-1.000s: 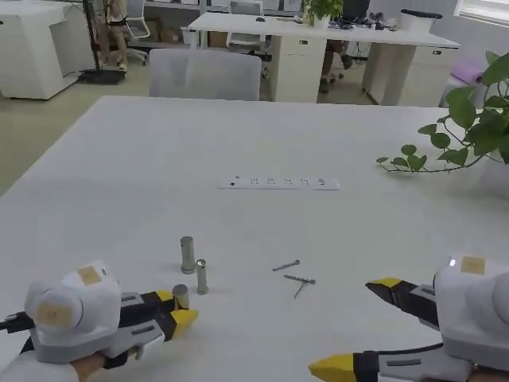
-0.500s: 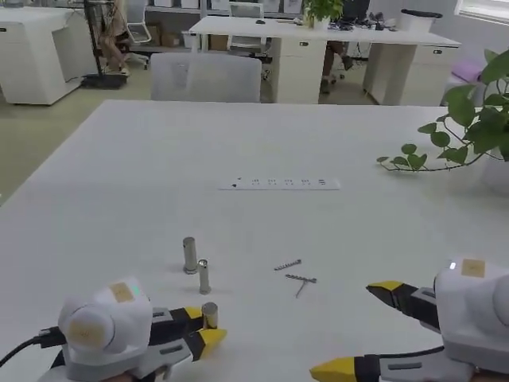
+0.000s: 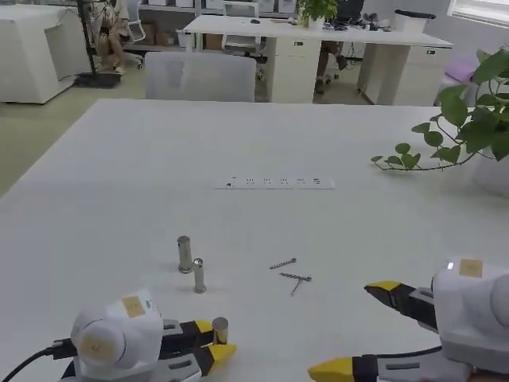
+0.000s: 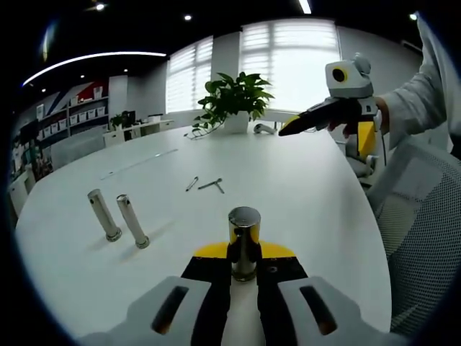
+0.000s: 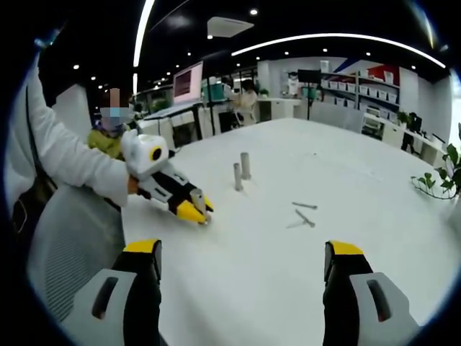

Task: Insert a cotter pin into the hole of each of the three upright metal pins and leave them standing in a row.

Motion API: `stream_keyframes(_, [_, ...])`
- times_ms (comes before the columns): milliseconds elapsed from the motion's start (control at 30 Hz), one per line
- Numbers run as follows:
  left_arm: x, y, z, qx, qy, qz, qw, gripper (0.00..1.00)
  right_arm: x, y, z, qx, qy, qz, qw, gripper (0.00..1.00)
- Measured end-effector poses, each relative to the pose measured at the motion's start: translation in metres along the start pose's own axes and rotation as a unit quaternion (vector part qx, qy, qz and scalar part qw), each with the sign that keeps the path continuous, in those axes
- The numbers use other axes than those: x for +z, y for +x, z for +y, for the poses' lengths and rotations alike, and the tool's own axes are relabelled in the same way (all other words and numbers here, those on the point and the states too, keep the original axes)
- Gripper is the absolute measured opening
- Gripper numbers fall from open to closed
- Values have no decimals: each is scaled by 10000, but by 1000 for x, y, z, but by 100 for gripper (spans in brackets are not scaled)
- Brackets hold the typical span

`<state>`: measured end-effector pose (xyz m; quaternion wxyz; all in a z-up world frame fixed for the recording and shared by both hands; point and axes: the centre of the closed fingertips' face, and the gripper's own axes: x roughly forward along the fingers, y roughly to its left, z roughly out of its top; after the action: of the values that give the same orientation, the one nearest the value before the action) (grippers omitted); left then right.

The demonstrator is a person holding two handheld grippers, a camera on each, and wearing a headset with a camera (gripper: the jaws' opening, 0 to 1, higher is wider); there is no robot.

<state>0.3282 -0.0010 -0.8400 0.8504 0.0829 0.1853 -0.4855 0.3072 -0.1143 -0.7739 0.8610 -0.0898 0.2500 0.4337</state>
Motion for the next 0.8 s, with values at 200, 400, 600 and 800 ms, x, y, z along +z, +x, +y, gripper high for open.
stream_keyframes(200, [-5,2,1,-44,35,52,10000,10,-1,-1,0,-10,6,33,10000,95])
stream_keyframes(400, [-6,1,9,17,51,8,10000,10,-4,-2,0,-11,5,84,10000,95])
stream_keyframes(600, [-5,1,13,118,-36,-86,9999,11,-3,-1,-1,-26,-6,101,9999,95])
stream_keyframes(800, [-5,1,13,167,-42,-157,9997,11,-2,1,-1,-15,-15,106,9999,95])
